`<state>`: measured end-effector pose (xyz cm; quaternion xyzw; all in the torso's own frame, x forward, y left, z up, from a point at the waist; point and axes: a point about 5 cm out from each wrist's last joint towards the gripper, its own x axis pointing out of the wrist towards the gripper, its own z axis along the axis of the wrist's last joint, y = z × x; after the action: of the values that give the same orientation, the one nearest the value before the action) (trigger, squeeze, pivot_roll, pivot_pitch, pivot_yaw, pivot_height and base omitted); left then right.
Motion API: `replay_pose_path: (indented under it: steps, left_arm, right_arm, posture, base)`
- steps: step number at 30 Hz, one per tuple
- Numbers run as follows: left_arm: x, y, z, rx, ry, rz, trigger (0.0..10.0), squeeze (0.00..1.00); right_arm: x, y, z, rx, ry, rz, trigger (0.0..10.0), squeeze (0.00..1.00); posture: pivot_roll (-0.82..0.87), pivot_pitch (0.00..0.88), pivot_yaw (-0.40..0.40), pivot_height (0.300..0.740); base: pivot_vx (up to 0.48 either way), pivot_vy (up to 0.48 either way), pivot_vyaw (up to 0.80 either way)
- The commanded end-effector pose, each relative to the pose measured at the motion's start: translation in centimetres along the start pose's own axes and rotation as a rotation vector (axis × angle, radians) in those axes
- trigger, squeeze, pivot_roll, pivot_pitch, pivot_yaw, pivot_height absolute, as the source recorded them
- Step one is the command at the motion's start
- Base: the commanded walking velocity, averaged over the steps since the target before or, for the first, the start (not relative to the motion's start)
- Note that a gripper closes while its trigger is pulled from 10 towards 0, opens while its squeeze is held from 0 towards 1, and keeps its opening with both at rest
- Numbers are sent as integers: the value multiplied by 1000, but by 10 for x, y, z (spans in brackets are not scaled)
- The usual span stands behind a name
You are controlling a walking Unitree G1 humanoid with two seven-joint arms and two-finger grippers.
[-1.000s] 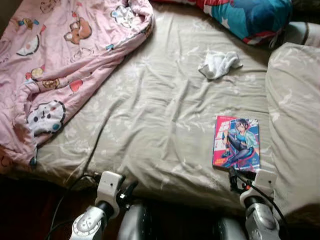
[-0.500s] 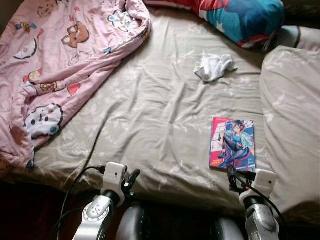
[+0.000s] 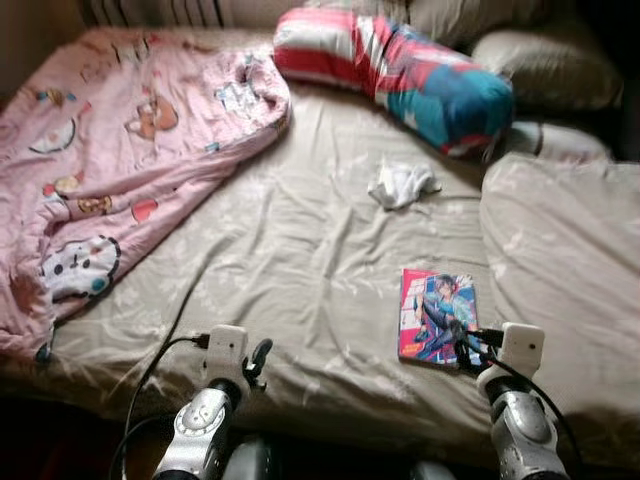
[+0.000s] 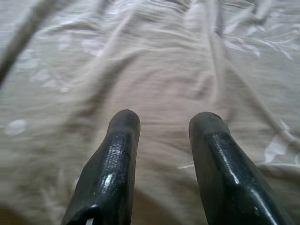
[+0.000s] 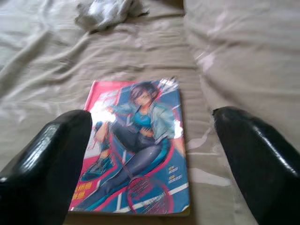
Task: Clean up the room
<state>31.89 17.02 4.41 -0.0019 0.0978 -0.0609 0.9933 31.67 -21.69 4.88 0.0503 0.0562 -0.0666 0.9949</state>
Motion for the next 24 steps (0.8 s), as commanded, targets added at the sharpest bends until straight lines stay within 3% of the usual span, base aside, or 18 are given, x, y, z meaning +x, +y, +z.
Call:
replay_pose_path:
  steps: [1,8,17,24]
  left_arm:
    - [-4,6,-10,3,37,29,10000,0]
    - [-10,7,-29,-11,131,49,10000,0]
    - [-20,12,-51,-35,255,85,10000,0]
    - [-28,13,-64,-42,317,98,10000,0]
  right_arm:
    - [-5,-2,-12,-11,60,-29,10000,0]
    - [-18,-4,-39,-39,201,-40,10000,0]
    - [-29,-8,-56,-87,300,-37,10000,0]
    - [-41,-9,-71,-80,370,-40,10000,0]
  posture:
    - [-85,68,-15,630]
    - [-92,25,-7,680]
    - [-82,0,-12,740]
    - [-71,0,-16,740]
  base:
    - [0,0,0]
    - [0,0,0]
    - [0,0,0]
    - [0,0,0]
